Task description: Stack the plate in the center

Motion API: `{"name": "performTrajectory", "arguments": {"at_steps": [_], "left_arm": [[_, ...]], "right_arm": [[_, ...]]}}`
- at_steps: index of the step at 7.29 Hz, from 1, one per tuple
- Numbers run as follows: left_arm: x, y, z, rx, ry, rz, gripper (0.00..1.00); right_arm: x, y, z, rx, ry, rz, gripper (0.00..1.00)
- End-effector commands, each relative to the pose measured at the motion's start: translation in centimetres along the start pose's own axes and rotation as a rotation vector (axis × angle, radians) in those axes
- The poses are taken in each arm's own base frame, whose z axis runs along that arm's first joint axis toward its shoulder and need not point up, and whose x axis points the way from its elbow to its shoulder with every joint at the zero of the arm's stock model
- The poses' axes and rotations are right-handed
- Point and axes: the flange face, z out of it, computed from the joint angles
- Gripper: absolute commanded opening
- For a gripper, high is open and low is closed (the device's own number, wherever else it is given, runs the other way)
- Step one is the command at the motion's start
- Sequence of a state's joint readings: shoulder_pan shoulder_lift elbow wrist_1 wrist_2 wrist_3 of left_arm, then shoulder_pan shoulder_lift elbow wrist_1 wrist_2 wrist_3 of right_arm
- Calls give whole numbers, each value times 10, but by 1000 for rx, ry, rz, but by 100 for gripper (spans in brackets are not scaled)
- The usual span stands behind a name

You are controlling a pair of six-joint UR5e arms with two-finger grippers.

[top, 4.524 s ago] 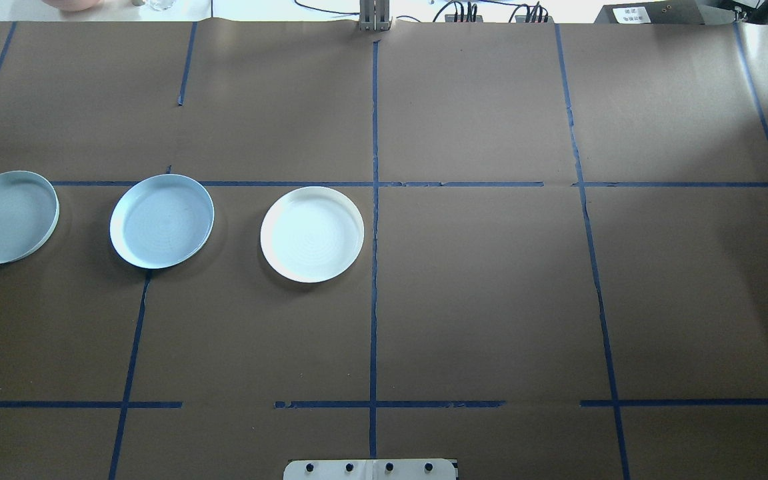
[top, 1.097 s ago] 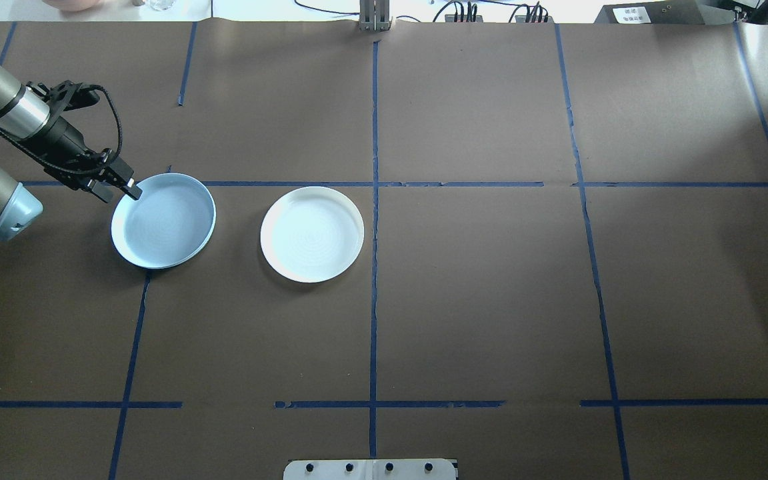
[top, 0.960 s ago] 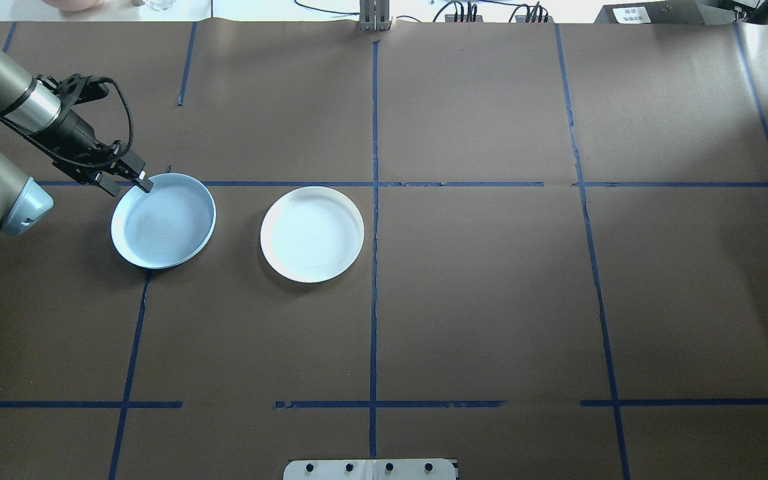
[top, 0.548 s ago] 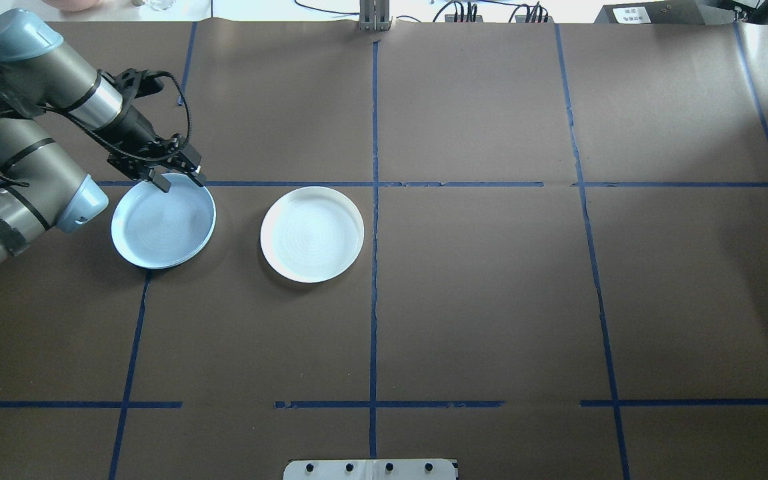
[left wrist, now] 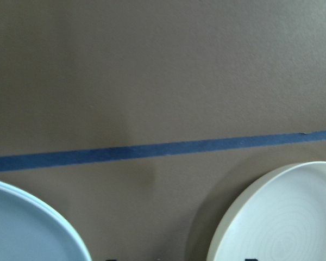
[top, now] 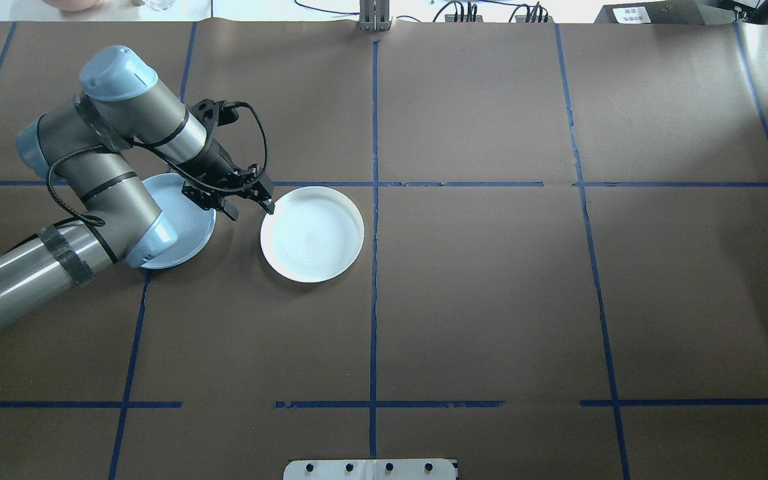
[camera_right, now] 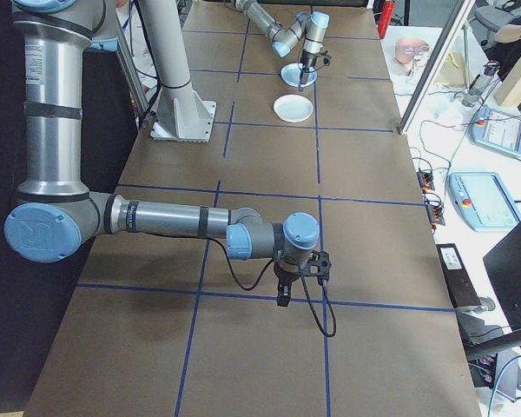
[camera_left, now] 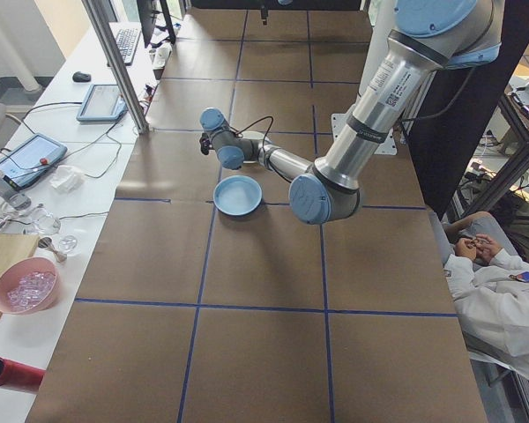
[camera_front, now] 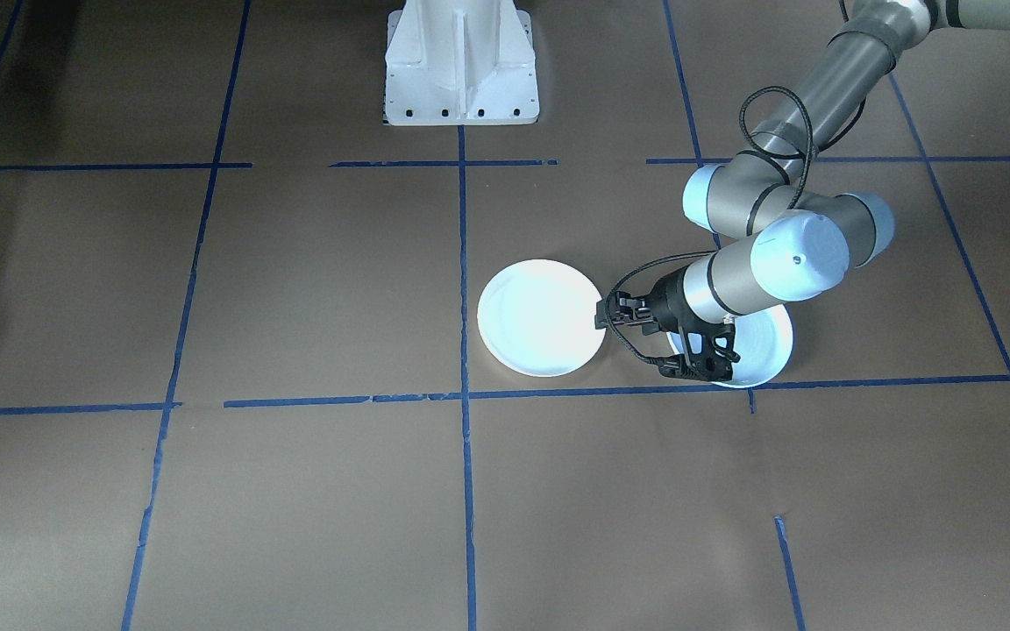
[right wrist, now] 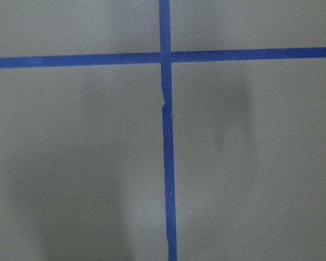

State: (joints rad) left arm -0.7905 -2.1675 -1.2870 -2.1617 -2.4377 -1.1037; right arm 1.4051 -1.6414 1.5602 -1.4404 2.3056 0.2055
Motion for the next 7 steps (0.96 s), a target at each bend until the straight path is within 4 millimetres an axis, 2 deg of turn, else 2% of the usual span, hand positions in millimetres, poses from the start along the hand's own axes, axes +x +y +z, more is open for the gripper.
{"name": "performTrajectory", "arguments": {"at_steps": [1, 2, 3, 4, 5, 6, 7], "left_arm": [[17, 22, 34, -19, -6, 14, 75], [16, 23, 35, -21, -7, 14, 60], [16, 23, 35, -21, -7, 12, 13], [14, 20, 30, -14, -6, 5, 0], [13, 19, 23, -11, 1, 5, 0], [6, 12, 2, 17, 10, 4, 0], [-17, -6, -38, 46, 26, -18, 0]], "right_arm": [[0, 0, -1, 1, 0, -1, 100], [0, 0, 0, 0, 0, 0, 100], [0, 0, -1, 1, 0, -1, 100], [0, 0, -1, 1, 0, -1, 100], [0, 0, -1, 1, 0, -1, 100], [0, 0, -1, 1, 0, -1, 100], [0, 0, -1, 1, 0, -1, 100]]}}
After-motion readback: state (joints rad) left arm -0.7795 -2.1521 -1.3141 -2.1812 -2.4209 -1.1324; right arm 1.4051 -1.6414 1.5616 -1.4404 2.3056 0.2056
